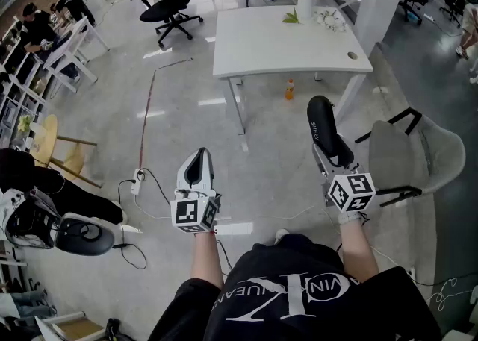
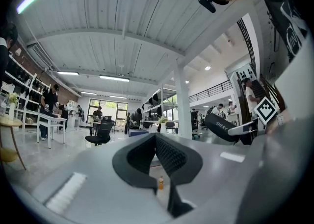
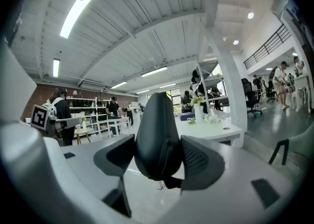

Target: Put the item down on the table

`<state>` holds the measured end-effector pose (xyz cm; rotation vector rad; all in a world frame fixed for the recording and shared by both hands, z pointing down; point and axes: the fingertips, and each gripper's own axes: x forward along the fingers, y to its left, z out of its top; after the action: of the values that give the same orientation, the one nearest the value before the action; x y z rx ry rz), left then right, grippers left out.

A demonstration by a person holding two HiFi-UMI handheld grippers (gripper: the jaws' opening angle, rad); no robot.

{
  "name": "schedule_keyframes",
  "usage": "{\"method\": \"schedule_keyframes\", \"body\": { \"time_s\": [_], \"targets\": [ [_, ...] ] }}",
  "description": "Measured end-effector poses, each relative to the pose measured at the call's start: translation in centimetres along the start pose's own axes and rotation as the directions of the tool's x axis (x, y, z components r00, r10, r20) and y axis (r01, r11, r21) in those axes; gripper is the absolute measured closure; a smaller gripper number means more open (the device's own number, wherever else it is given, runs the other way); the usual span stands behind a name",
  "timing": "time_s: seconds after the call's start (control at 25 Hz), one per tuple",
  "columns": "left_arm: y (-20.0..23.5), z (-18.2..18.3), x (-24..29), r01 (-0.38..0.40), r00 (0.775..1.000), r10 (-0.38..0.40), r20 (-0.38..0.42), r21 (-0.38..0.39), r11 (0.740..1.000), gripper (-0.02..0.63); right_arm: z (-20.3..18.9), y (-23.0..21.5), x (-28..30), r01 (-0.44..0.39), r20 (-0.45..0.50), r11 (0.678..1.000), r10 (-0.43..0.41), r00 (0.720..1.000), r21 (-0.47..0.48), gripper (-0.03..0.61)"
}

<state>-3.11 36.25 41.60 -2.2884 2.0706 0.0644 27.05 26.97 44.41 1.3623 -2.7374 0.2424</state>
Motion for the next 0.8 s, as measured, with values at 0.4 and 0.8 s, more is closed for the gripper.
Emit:
{"method": "schedule_keyframes", "body": {
  "time_s": [0.4,0.8],
  "targets": [
    [-1.5,-0.4,1.1,-0.021,1.000,0.021,0.013,-0.002,1.000,0.603,-0.1,-1.9,0.8,-0.035,0.004,0.999,0.035,0.999,-0.019,0.288],
    [-1.0,-0.8,5.2,-0.024,1.000,0.025,0.018,-0.031,0.999,0.603,0.7,-3.7,3.7,-0.058,0.015,0.998,0.058,0.998,-0.020,0.288]
  ]
}}
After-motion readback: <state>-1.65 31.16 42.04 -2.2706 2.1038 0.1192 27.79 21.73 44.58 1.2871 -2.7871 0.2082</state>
